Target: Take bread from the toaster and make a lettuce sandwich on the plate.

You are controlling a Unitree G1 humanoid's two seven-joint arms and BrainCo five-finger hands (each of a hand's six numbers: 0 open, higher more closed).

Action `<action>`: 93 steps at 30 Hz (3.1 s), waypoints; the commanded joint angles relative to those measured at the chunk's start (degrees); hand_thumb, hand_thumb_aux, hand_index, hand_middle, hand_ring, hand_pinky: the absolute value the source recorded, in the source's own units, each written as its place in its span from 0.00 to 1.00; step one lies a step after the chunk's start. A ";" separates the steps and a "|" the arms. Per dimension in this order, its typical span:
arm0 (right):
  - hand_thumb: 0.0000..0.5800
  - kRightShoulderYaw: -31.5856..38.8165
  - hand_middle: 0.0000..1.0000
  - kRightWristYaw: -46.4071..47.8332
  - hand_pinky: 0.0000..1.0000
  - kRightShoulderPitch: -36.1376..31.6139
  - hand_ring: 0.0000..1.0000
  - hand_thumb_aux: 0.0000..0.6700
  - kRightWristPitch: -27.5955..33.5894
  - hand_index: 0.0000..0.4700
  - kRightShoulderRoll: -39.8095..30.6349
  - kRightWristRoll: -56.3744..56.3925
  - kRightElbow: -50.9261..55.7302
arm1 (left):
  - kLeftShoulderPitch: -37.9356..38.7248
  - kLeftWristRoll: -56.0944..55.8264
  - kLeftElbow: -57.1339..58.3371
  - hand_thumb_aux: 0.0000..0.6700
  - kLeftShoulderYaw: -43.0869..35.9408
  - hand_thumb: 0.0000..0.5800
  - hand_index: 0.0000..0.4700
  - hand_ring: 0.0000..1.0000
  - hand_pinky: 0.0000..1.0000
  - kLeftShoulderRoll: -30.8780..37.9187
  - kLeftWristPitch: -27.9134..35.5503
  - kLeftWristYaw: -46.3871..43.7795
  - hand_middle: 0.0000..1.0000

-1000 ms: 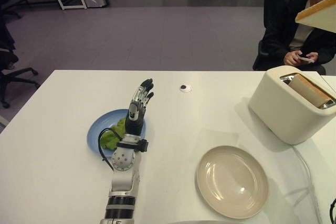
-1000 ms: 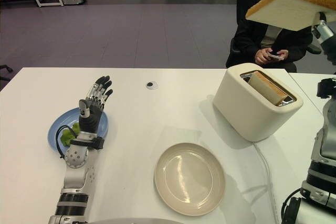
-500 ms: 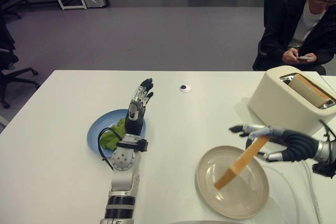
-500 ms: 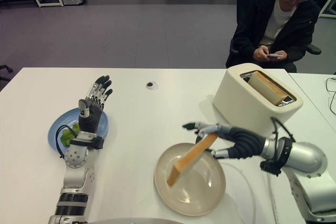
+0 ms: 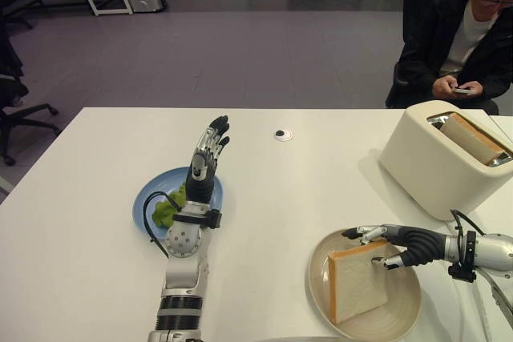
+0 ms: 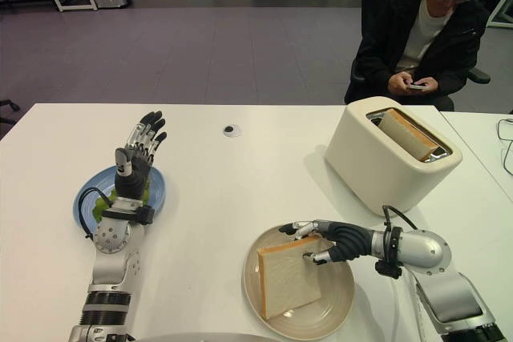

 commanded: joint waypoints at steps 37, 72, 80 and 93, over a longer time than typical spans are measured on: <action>0.00 -14.64 0.00 -17.38 0.00 -17.70 0.00 0.00 6.17 0.00 15.09 16.26 -4.44 | 1.31 55.58 5.83 1.00 -8.60 1.00 1.00 0.00 0.00 39.90 16.59 8.38 0.00; 0.00 -20.89 0.00 -27.23 0.00 -26.85 0.00 0.00 4.14 0.00 12.19 7.56 8.92 | -12.01 62.81 -20.56 1.00 -42.54 1.00 1.00 0.00 0.00 12.68 4.95 -6.90 0.00; 0.00 -21.75 0.00 -33.40 0.00 -30.76 0.00 0.00 0.46 0.00 9.10 -0.96 19.50 | -9.19 61.52 -23.71 1.00 -45.28 1.00 1.00 0.00 0.00 11.92 3.36 -11.25 0.00; 0.00 -10.60 0.00 -44.35 0.00 -27.56 0.00 0.00 -9.58 0.00 -5.76 -35.28 28.38 | -7.36 57.92 -23.14 0.00 -45.13 0.00 0.00 0.00 0.00 11.31 3.21 -15.15 0.00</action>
